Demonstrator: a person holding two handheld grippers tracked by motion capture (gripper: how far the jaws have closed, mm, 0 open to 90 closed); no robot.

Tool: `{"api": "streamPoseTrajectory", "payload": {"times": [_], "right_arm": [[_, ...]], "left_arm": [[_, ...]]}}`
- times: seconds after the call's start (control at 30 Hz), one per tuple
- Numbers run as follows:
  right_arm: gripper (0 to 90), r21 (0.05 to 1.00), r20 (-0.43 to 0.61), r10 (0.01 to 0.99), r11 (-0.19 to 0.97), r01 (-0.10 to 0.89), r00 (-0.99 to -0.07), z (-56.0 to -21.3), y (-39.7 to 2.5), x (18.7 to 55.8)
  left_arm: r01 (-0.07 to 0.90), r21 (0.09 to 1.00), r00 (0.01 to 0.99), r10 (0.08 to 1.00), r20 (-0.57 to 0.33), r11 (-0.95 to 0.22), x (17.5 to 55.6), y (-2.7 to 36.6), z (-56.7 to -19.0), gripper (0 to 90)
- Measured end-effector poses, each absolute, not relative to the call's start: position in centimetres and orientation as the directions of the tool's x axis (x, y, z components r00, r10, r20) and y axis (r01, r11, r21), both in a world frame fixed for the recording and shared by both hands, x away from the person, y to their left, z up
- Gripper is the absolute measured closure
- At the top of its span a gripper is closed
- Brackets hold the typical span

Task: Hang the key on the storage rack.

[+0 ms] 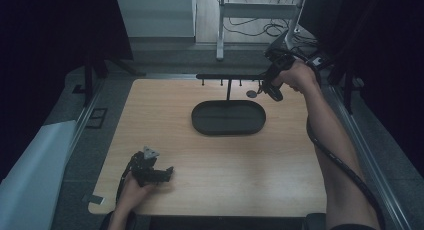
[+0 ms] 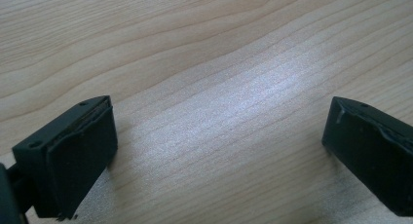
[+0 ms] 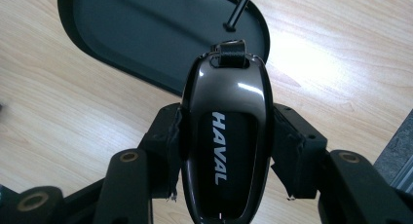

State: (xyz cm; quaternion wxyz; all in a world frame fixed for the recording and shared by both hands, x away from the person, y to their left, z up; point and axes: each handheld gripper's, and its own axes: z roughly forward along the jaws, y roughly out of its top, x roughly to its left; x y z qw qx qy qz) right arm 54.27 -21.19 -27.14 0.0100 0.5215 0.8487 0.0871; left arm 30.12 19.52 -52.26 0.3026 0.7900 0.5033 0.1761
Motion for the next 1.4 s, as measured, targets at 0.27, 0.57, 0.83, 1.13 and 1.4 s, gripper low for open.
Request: {"api": "streamPoseTrajectory", "payload": {"times": [0.27, 0.57, 0.83, 1.13, 1.4], "right_arm": [[48.6, 0.170, 0.066, 0.890, 0.436, 0.884, -0.452, -26.0, -20.6, 54.9], [48.6, 0.181, 0.045, 0.893, 0.433, 0.883, -0.447, -25.5, -20.1, 55.3], [48.6, 0.199, 0.027, 0.905, 0.410, 0.890, -0.424, -25.5, -20.5, 55.8], [48.6, 0.204, 0.016, 0.922, 0.375, 0.904, -0.386, -26.9, -21.9, 56.2], [48.5, 0.209, 0.004, 0.929, 0.361, 0.909, -0.370, -28.4, -22.9, 56.4]], "left_arm": [[0.688, 0.656, 0.432, 0.902, -0.026, -0.311, 30.1, 19.5, -52.3, 0.0], [0.688, 0.655, 0.432, 0.902, -0.026, -0.311, 30.1, 19.5, -52.3, 0.0], [0.688, 0.655, 0.432, 0.902, -0.026, -0.311, 30.1, 19.5, -52.3, 0.0], [0.691, 0.654, 0.431, 0.902, -0.030, -0.308, 30.1, 19.5, -52.3, 0.0], [0.691, 0.654, 0.431, 0.902, -0.030, -0.308, 30.1, 19.5, -52.2, 0.0]]}}
